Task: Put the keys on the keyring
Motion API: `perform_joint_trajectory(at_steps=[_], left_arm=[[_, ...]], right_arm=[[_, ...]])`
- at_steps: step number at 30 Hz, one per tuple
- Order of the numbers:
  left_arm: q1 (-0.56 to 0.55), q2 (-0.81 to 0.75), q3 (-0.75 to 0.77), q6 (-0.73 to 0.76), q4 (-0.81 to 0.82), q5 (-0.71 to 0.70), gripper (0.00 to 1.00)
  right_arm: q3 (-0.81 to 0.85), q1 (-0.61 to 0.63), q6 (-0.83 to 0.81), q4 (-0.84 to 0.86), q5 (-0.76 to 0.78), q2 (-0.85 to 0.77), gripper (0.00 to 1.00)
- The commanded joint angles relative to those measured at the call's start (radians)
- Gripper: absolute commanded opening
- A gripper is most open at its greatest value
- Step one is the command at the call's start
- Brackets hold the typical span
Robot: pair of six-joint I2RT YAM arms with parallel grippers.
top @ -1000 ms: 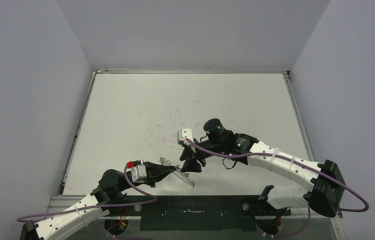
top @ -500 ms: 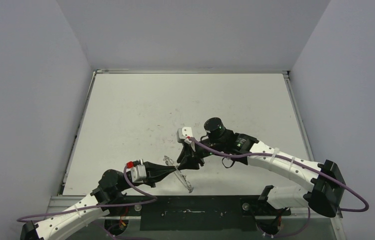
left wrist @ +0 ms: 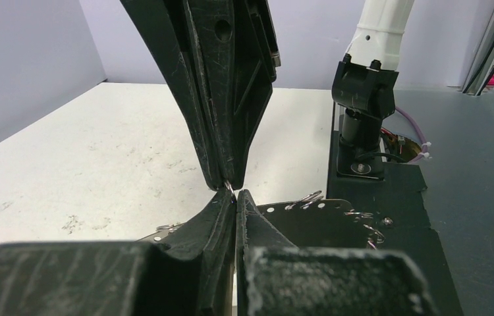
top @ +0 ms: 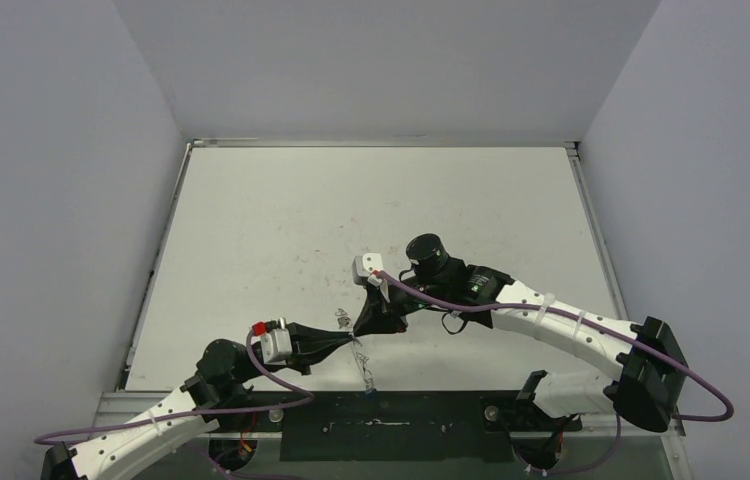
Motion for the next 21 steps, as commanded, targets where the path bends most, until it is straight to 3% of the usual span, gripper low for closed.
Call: perform_joint_trajectory(at_steps=[1,4,8,12,15,21], left_arm=[[-0.002,-0.017,0.022,-0.002,0.078,0.009,0.00],[-0.002,-0.021,0.023,0.000,0.071,0.008,0.00],[-0.003,-0.020,0.024,-0.001,0.071,0.011,0.00],[-0.002,-0.019,0.026,-0.001,0.072,0.014,0.00],[-0.002,-0.020,0.026,-0.001,0.070,0.016,0.00],[-0.002,-0.021,0.025,-0.001,0.069,0.013,0.00]], right_arm=[[0.020,0.008,-0.018,0.040,-0.035,-0.020,0.00],[0.015,0.008,-0.025,0.044,-0.038,-0.027,0.02],[0.012,0.009,-0.025,0.049,-0.041,-0.014,0.32],[0.015,0.011,-0.022,0.057,-0.048,0.005,0.37],[0.019,0.011,-0.017,0.065,-0.051,0.012,0.33],[0.020,0.013,-0.006,0.075,-0.064,0.020,0.01]])
